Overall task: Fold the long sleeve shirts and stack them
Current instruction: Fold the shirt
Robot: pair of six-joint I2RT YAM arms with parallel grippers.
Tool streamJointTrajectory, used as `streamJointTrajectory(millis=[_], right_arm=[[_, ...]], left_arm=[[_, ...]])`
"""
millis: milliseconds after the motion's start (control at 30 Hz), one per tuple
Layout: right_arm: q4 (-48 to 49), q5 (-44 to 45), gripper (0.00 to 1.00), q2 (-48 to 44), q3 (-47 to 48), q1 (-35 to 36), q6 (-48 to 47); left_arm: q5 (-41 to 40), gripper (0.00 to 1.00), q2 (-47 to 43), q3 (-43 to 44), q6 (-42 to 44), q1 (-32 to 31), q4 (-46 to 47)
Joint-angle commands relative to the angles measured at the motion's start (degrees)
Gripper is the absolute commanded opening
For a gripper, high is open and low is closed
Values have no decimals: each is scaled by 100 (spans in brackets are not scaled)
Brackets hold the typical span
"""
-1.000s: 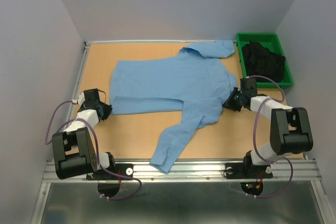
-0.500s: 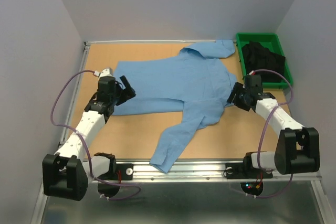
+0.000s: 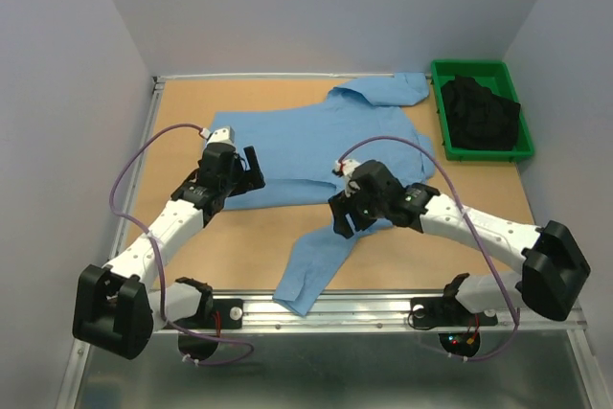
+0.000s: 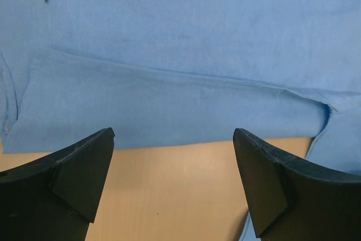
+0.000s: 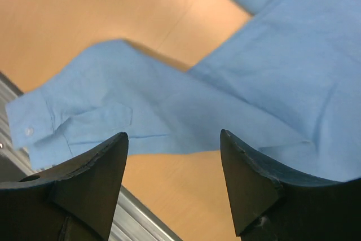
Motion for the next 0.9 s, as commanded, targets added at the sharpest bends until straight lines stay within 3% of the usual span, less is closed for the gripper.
streamJointTrajectory(millis=[0, 267, 667, 767, 800, 867], right_arm=[[-120, -8, 72, 501, 410, 568, -423], [-155, 274, 66, 1371, 901, 1817, -581], [-260, 721, 64, 2409, 999, 2363, -643], [-339, 1064, 50, 2593, 973, 2442, -617], [-331, 1178, 40, 2611, 972, 2451, -590], [-331, 1258, 29, 2602, 999, 2451, -581]], left_arm=[[-408, 99, 188, 111, 105, 10, 139], [-381, 99, 250, -21, -1, 10, 236], [-741, 98, -22, -91, -36, 19, 201], [-795, 98, -75, -109, -36, 19, 192], [-795, 98, -75, -100, -27, 19, 183], [-795, 98, -75, -91, -18, 19, 166]])
